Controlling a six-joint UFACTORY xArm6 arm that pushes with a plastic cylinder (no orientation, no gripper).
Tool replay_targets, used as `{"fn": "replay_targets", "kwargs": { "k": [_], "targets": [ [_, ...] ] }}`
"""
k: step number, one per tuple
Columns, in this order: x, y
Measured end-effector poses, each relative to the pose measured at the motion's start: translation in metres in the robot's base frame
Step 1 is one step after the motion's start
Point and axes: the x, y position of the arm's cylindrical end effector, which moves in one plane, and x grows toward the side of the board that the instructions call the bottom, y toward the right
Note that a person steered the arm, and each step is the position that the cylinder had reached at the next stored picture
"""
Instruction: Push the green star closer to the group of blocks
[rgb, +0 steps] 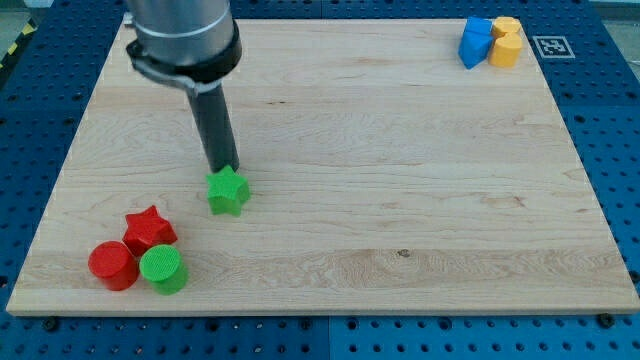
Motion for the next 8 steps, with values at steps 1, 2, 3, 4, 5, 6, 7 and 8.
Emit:
{"fn": "replay_targets", "kwargs": {
  "k": [1,2,3,4,5,6,7,8],
  "targets": [
    [0.001,0.018],
    [0.000,0.033],
    [0.005,0.043],
    [0.024,0.034],
    [0.021,0.022],
    [0.003,0.044],
    [0.017,0.049],
    [0.041,0.015]
  ]
}}
